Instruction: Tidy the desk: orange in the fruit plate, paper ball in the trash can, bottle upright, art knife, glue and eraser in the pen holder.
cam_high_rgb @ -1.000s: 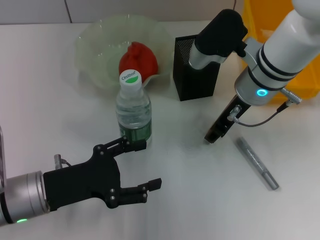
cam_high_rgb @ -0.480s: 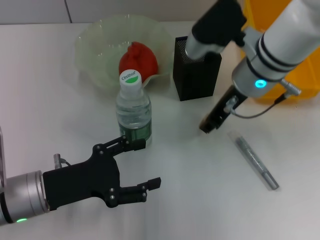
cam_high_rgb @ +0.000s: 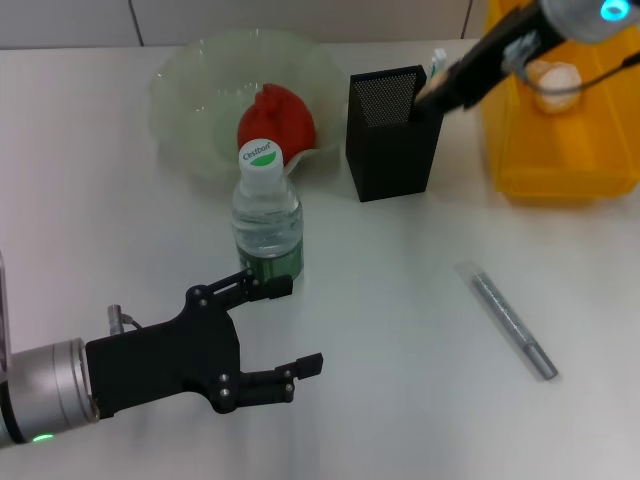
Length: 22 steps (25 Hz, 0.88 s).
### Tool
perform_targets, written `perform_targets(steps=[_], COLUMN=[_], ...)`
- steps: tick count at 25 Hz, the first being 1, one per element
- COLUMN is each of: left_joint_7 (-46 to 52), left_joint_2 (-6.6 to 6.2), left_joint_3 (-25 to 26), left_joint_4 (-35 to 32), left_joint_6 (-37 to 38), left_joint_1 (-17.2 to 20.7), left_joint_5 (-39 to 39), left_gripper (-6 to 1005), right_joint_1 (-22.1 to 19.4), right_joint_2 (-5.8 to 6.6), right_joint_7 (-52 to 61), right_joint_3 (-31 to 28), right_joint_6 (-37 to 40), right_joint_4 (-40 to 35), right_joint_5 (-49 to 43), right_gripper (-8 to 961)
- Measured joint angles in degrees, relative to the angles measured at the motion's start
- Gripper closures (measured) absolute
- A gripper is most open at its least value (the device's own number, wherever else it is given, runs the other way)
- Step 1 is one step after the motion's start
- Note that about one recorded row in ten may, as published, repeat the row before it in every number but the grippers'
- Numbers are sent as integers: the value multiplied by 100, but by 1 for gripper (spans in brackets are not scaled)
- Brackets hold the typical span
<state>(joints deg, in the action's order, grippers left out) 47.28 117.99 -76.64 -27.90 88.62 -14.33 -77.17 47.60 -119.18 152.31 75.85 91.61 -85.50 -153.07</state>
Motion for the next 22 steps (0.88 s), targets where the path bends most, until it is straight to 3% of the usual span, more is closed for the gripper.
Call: perform_targets(steps=[13, 19, 22], left_joint_7=[-18, -39, -39], left_joint_2=[-4, -4, -3], left_joint_3=[-16, -10, -3], left_joint_4=[21, 30, 31], left_joint_6=[15, 15, 14], left_joint_1=[-26, 12, 32], left_joint_5=[0, -2, -8], left_gripper=[138, 138, 138], right_joint_1=[388, 453, 443], right_joint_2=[0, -8, -9], right_joint_7=[-372, -462, -465], right_joint_3=[81, 77, 75], right_joint_6=[-1532, -1837, -1827], right_joint_4=[1564, 1843, 1803], right_joint_5=[-90, -76, -68], right_gripper=[554, 554, 495])
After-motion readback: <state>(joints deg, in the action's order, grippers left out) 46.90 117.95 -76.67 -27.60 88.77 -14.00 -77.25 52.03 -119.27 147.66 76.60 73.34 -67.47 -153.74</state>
